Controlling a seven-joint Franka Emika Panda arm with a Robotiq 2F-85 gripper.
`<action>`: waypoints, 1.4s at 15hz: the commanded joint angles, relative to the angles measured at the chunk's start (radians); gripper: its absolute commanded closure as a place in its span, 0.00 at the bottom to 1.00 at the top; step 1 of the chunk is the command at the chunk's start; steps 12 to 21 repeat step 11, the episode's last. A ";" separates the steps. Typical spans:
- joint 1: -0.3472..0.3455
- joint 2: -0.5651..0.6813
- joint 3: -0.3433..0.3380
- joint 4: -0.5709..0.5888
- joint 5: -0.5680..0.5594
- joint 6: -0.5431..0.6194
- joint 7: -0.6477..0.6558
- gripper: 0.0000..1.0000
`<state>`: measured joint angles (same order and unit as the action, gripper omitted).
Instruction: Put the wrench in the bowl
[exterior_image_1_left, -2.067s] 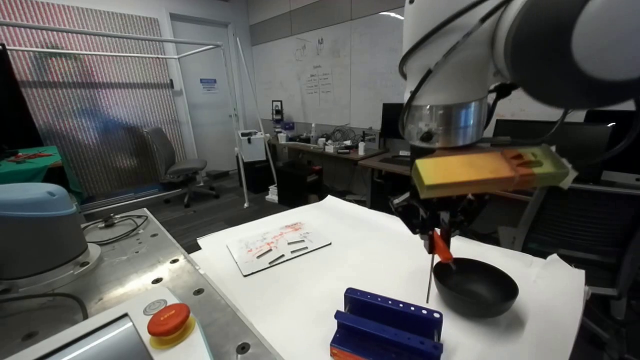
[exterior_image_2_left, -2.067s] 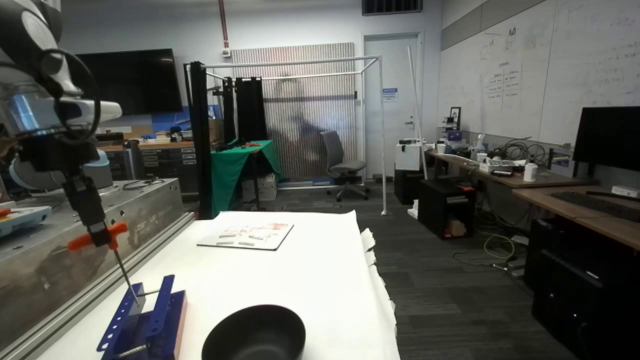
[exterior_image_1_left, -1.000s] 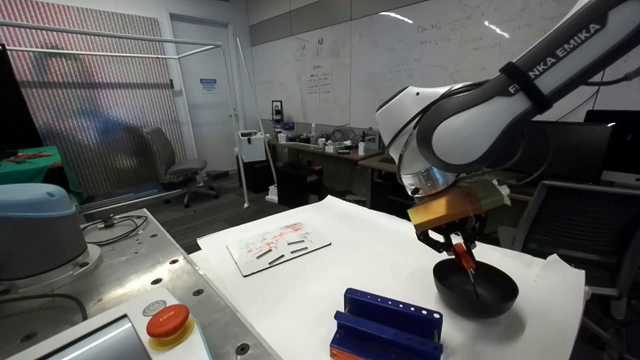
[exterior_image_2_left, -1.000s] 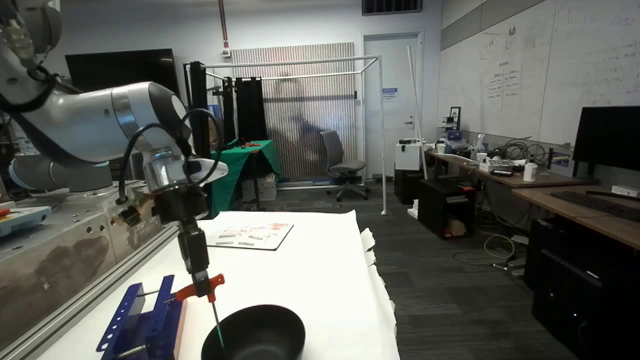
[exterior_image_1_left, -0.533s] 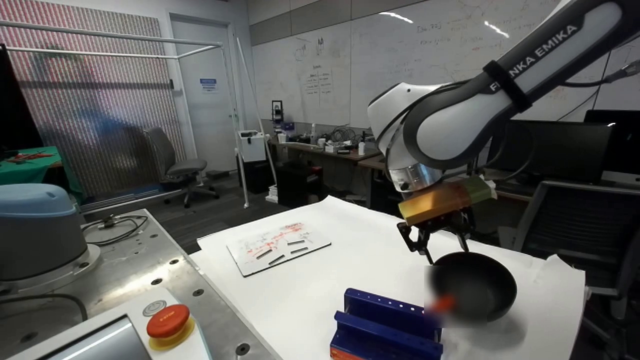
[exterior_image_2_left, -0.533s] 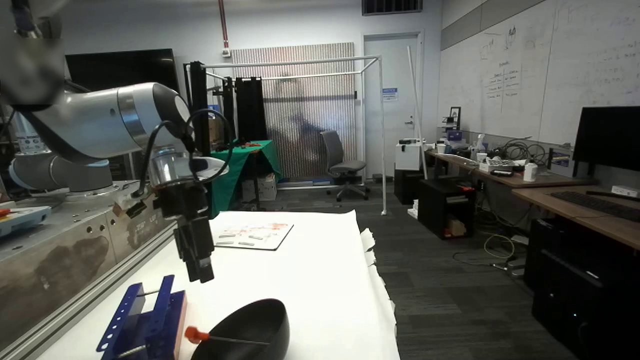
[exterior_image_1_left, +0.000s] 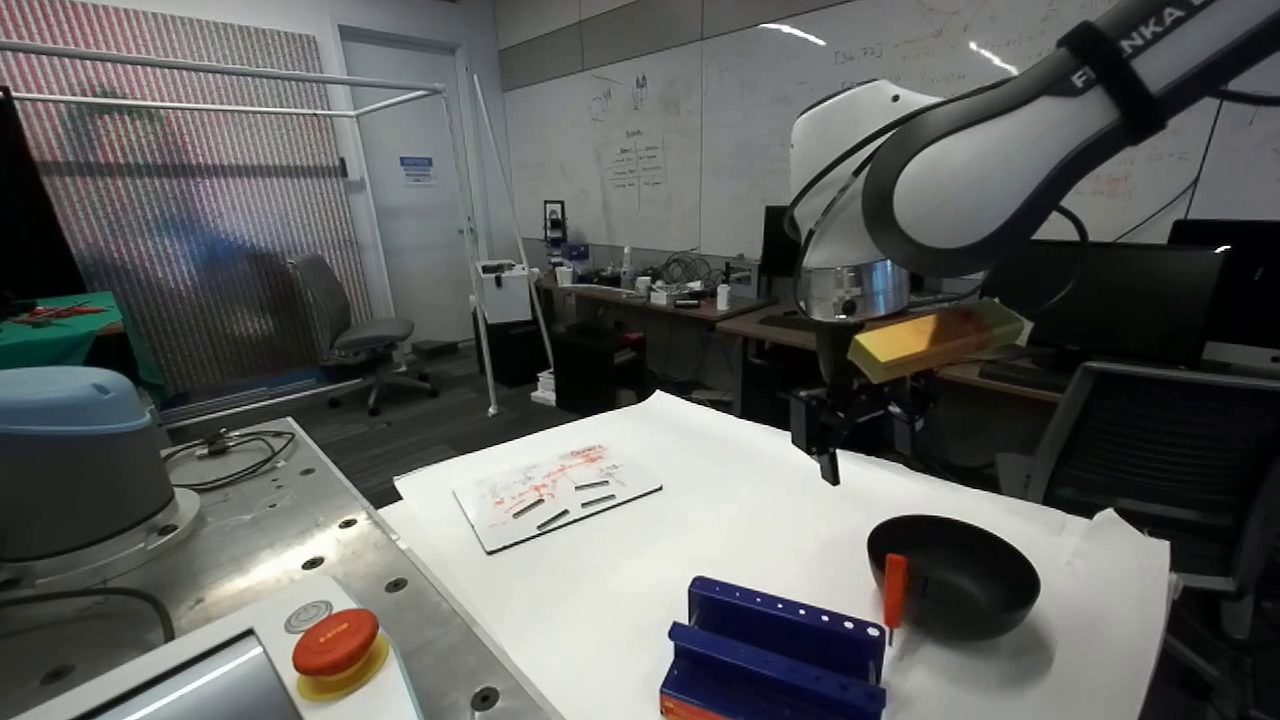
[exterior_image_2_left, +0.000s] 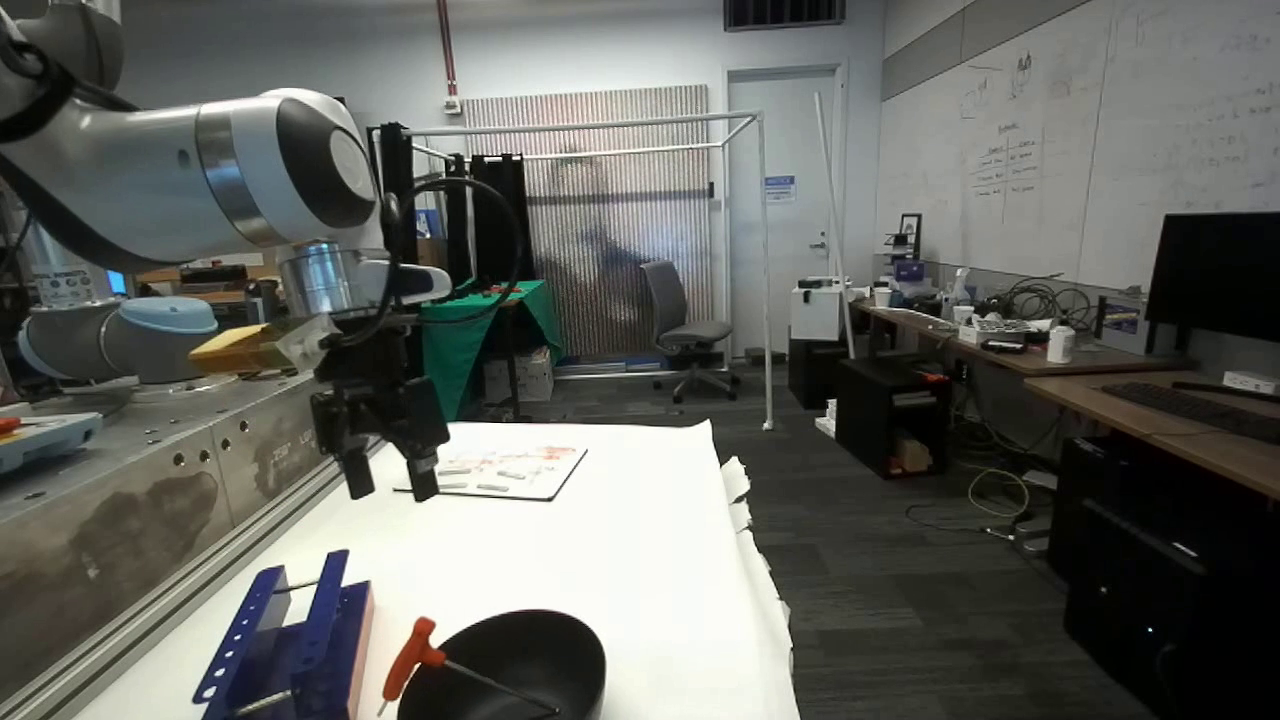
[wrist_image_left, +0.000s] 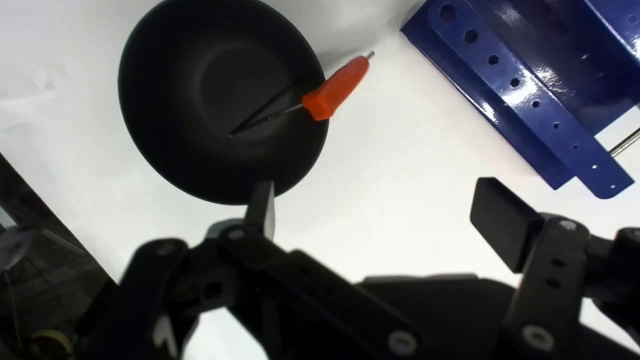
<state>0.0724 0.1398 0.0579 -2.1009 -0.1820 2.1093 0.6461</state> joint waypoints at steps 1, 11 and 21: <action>-0.004 -0.101 0.001 -0.117 0.056 0.114 -0.193 0.00; 0.000 -0.115 0.007 -0.152 0.088 0.148 -0.325 0.00; 0.000 -0.115 0.007 -0.152 0.088 0.148 -0.325 0.00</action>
